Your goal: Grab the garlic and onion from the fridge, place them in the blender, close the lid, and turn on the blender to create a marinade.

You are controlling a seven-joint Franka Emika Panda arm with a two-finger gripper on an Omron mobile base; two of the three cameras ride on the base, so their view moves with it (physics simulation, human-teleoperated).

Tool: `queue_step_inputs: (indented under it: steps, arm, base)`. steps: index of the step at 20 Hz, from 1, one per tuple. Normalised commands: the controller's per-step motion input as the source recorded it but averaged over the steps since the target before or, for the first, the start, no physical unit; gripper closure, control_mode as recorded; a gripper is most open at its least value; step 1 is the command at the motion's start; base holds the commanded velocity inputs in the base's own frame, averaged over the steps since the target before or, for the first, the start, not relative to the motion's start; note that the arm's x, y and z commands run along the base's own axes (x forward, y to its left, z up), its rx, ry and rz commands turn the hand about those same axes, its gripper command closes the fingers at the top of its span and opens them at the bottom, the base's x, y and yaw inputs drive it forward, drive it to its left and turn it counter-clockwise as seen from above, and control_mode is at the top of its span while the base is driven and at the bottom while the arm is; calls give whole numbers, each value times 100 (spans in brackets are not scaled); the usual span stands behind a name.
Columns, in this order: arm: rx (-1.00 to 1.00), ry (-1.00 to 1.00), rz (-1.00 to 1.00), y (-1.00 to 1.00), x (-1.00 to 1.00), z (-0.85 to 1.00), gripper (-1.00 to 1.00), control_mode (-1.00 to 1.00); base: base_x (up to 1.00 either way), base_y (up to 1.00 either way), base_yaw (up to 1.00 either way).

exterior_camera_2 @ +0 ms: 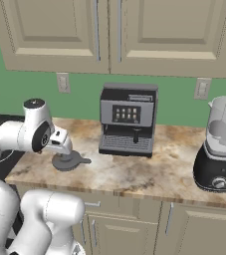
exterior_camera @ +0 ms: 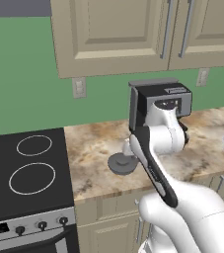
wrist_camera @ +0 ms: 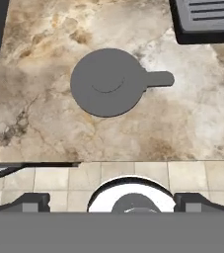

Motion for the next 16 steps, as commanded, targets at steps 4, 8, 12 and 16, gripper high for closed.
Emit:
queue_step_inputs:
  steps: [4, 8, 12, 16]
  arm:
    - [-3, 3, 0, 43, 92, -97, -100, -100]
    - [-4, 1, -3, 19, 100, -76, -100, -100]
    - [-3, 0, -7, 0, 80, -46, -100, -100]
    - [2, 3, 0, -2, 15, -3, -100, -100]
  base:
    - [0, 0, 0]
    - [0, 0, 0]
    - [0, 0, 0]
    - [0, 0, 0]
